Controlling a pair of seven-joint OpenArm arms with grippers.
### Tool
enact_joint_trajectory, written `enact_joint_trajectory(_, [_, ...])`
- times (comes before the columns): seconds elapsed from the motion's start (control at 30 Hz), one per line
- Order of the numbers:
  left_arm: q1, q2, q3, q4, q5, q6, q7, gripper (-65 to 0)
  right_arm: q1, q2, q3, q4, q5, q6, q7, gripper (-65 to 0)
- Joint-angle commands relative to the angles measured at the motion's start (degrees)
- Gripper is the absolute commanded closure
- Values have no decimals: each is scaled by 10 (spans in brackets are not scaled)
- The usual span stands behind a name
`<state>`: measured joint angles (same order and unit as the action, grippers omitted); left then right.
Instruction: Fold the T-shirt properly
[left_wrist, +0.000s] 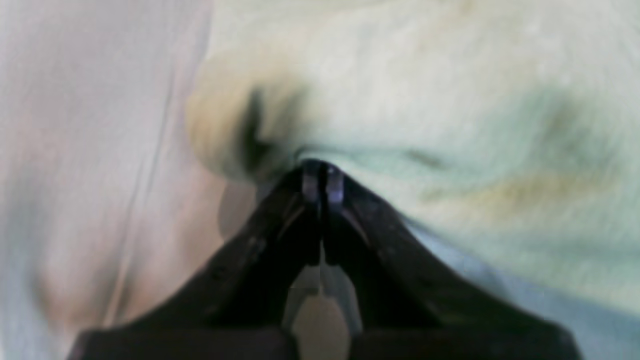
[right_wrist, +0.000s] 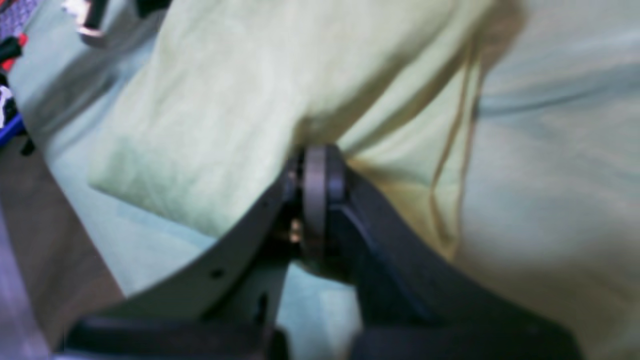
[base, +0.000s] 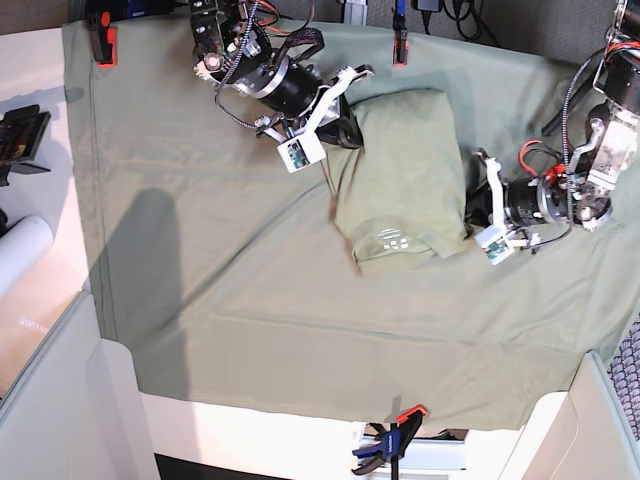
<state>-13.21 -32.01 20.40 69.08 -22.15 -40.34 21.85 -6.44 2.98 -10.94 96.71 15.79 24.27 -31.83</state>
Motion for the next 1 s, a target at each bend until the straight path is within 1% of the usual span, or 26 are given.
enact_joint_trajectory(0.0, [-7, -17, -16, 8, -16, 3, 14, 0, 7, 0, 15, 21, 4, 4, 9, 0])
enact_joint_trajectory(0.07, [11, -24, -43, 22, -67, 3, 26, 0, 7, 2, 42, 35, 5, 4, 7, 0])
enact_joint_trajectory(0.1, [24, -25, -59, 33, -82, 3, 33, 0, 7, 2, 57, 38, 5, 4, 8, 0])
enact_joint_trajectory(0.2, [57, -24, -93, 61, -98, 3, 44, 0, 17, 2, 95, 38, 5, 4, 19, 0])
enact_joint_trajectory(0.33, [70, -14, -98, 66, -99, 3, 41, 0, 57, 2, 109, 6, 0, 4, 26, 0])
enact_joint_trajectory(0.47, [69, 14, -98, 66, -94, 3, 41, 0, 102, 0, 92, -69, -4, 4, 33, 0])
enact_joint_trajectory(0.6, [67, 37, -98, 65, -58, 3, 38, 0, 112, 0, 52, -107, -4, 4, 32, 0])
enact_joint_trajectory(0.7, [66, 47, -98, 59, -47, 3, 33, 0, 94, 0, 23, -107, -4, 4, 31, 0])
enact_joint_trajectory(0.83, [53, 47, -98, 33, -40, 3, 10, 0, 61, 0, 2, -93, -3, 4, 31, 0])
enact_joint_trajectory(0.97, [23, 50, -98, -24, -28, 3, 0, 0, 22, -16, -4, -63, 7, 4, 31, 0])
